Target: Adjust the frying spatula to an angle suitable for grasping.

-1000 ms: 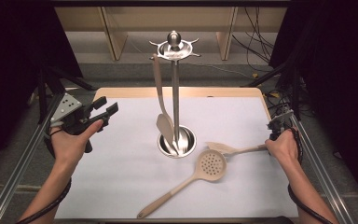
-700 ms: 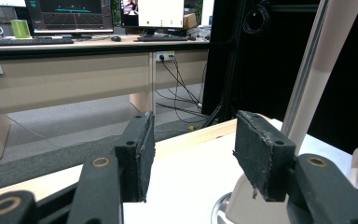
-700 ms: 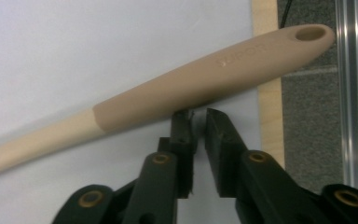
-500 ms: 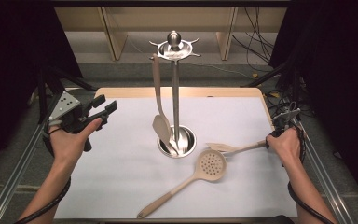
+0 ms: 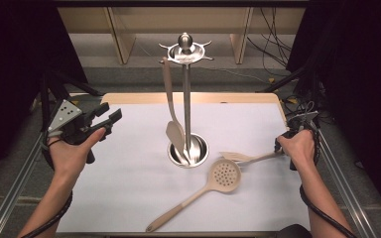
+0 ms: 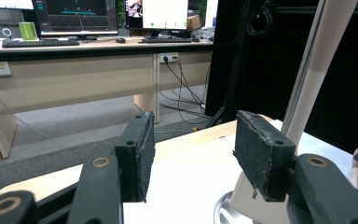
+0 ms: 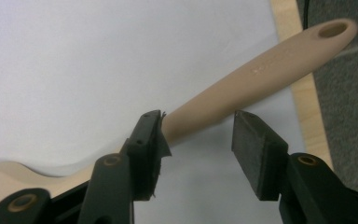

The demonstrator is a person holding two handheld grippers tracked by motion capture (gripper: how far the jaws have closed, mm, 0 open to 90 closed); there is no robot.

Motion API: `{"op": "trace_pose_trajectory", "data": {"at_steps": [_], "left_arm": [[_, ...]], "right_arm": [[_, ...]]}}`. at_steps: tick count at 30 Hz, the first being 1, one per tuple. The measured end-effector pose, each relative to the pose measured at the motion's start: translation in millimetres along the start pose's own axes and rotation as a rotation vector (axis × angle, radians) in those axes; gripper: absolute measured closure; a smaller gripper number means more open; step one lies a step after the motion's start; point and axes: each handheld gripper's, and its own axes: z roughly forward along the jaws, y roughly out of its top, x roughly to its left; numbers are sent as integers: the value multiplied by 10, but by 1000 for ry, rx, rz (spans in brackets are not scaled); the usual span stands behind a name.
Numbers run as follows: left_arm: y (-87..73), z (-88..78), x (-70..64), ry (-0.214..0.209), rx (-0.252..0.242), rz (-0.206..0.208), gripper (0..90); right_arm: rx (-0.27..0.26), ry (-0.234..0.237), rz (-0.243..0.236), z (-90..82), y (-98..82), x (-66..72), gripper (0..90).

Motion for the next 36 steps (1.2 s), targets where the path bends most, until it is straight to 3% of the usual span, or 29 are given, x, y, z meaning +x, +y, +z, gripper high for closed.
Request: {"op": "trace_pose_trajectory", "data": {"at_steps": [1,3,4,7,8,10,11,13,17,19,20,21,22,24,25,26,28,29,30,32,33,35,36], "left_arm": [[-2,-1,5,3,0,0,469],[0,-3,7,6,0,1,469],[4,0,5,6,-1,1,469],[8,22,-6,0,-2,1,470],[5,31,-9,-3,0,1,469],[-6,53,-11,-12,4,2,469],[-11,60,-12,-13,4,2,469],[-13,58,-10,-17,4,4,469],[-11,39,-1,-17,-2,3,469],[-9,36,2,-17,-1,6,469],[-8,36,2,-17,-2,7,470],[-4,35,1,-18,-2,6,470],[-1,33,1,-17,-2,6,470],[5,32,2,-14,-4,5,470],[7,31,5,-13,-4,5,470],[6,30,10,-12,-4,5,470],[0,32,16,-12,-2,5,470],[-4,34,18,-11,-1,3,470],[-8,37,21,-11,0,3,470],[-11,42,21,-10,3,6,470],[-12,43,17,-11,3,7,470],[-13,41,10,-14,1,6,470],[-13,38,8,-15,1,6,470]], "right_arm": [[23,7,72,7,6,51,523],[19,-7,17,31,21,18,513],[40,1,81,28,25,60,507],[36,-3,93,39,21,61,506],[17,-11,70,44,13,36,508],[5,-9,88,64,-20,29,511],[-2,-13,68,72,-32,10,507],[0,-6,80,83,-44,3,505],[11,-1,151,82,-35,17,488],[2,-4,114,99,-24,-21,480],[13,-10,73,94,-21,-62,455],[16,15,134,83,0,-28,441],[8,35,154,88,11,-21,443],[24,18,142,98,20,-8,450],[2,6,84,141,10,-40,450],[30,20,153,148,28,16,444],[31,8,143,198,38,16,439],[23,-6,97,226,40,-9,440],[34,-11,138,214,54,39,440],[15,-30,127,239,63,63,446],[22,-57,103,250,61,52,452],[45,-74,128,247,90,82,463],[53,-93,108,248,93,71,468]]}}
